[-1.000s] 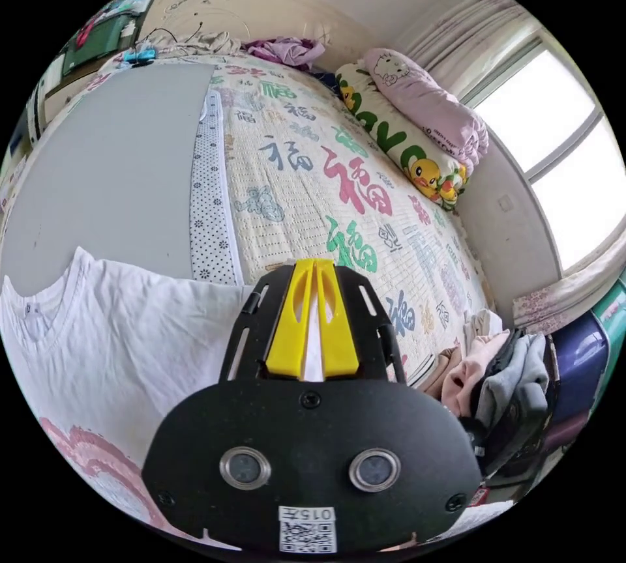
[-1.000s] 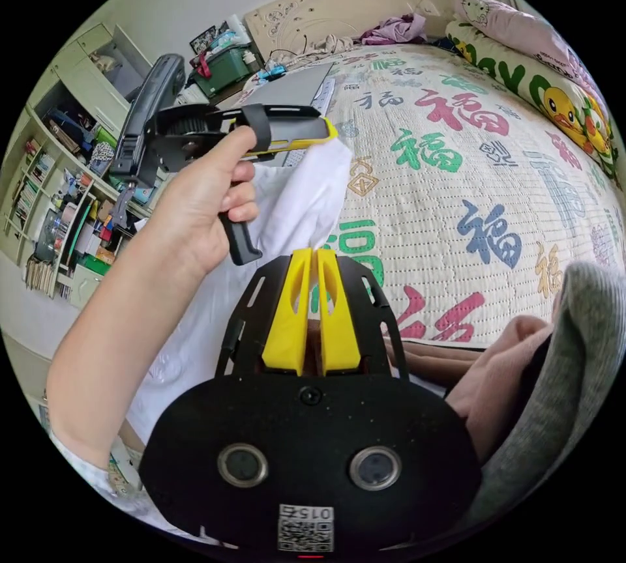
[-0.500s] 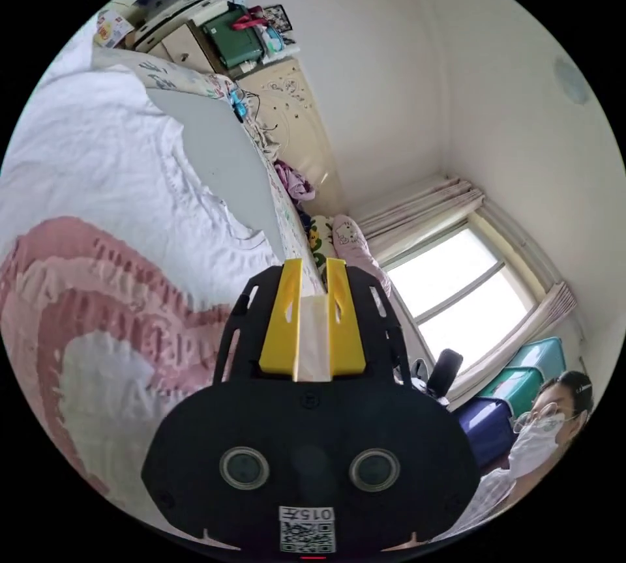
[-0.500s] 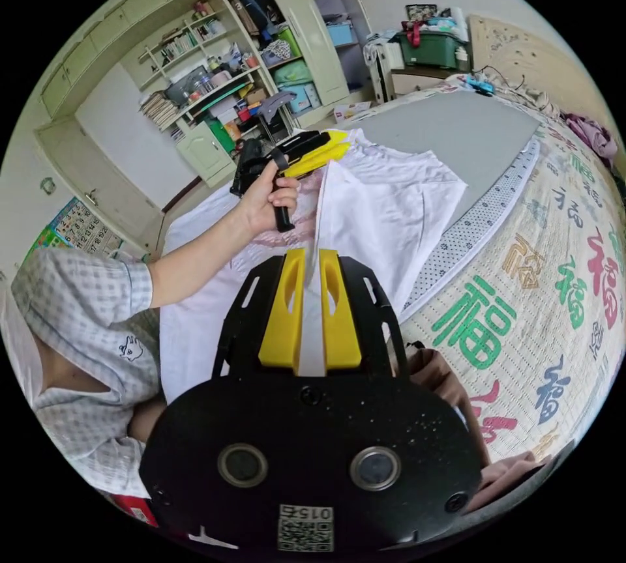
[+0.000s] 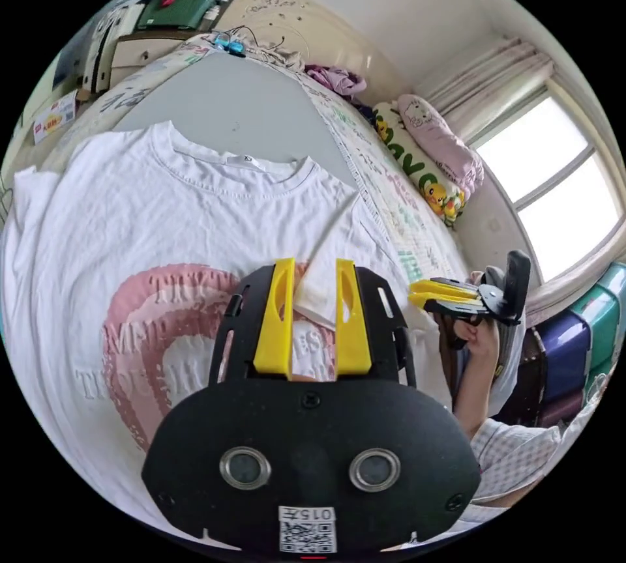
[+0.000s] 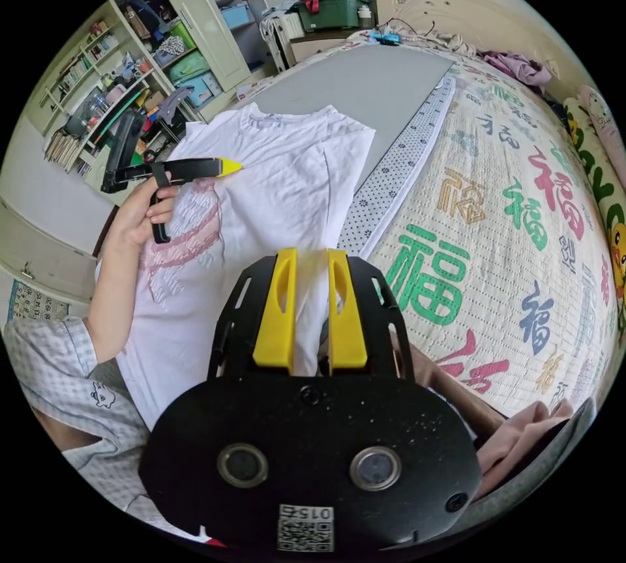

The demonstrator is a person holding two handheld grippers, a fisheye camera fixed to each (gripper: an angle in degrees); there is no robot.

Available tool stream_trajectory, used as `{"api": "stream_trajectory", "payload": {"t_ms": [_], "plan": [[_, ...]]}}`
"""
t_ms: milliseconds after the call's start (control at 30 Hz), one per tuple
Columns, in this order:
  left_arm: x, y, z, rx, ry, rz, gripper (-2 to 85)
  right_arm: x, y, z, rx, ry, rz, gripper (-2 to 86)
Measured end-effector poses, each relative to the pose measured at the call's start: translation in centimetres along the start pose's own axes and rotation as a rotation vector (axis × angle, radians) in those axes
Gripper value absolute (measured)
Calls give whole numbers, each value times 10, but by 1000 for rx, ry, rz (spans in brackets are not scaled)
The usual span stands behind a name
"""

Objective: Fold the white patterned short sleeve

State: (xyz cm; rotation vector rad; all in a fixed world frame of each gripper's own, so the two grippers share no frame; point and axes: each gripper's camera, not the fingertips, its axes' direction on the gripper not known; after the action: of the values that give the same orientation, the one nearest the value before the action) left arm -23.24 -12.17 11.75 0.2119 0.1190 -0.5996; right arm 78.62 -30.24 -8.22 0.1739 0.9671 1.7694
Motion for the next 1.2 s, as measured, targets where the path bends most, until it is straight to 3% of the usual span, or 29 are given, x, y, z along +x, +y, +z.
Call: {"api": "stream_trajectory", "payload": {"t_ms": [133, 233, 300, 433, 567, 733, 900, 1033, 1200], "plan": [[42, 4, 6, 28, -129, 109, 77, -15, 0, -6, -23, 110, -80, 79], [94, 3, -2, 16, 67, 291, 73, -13, 2, -1, -63, 175, -96, 76], [132, 6, -3, 9, 131, 402, 75, -6, 2, 1, -73, 116, -102, 76], [203, 16, 41, -135, 100, 609, 80, -5, 4, 1, -85, 77, -149, 74], [206, 43, 88, -308, 165, 557, 84, 2, 4, 10, -106, 73, -184, 66], [229, 92, 110, -244, -19, 568, 44, 16, 2, 31, -187, 90, -191, 56], [259, 105, 110, -263, -79, 605, 10, 32, 0, 52, -240, 125, -204, 31], [287, 115, 115, -284, -204, 682, 18, 50, 3, 54, -243, 120, -184, 15], [274, 100, 93, -237, -188, 594, 65, 69, 14, 54, -278, 176, -183, -6]]}}
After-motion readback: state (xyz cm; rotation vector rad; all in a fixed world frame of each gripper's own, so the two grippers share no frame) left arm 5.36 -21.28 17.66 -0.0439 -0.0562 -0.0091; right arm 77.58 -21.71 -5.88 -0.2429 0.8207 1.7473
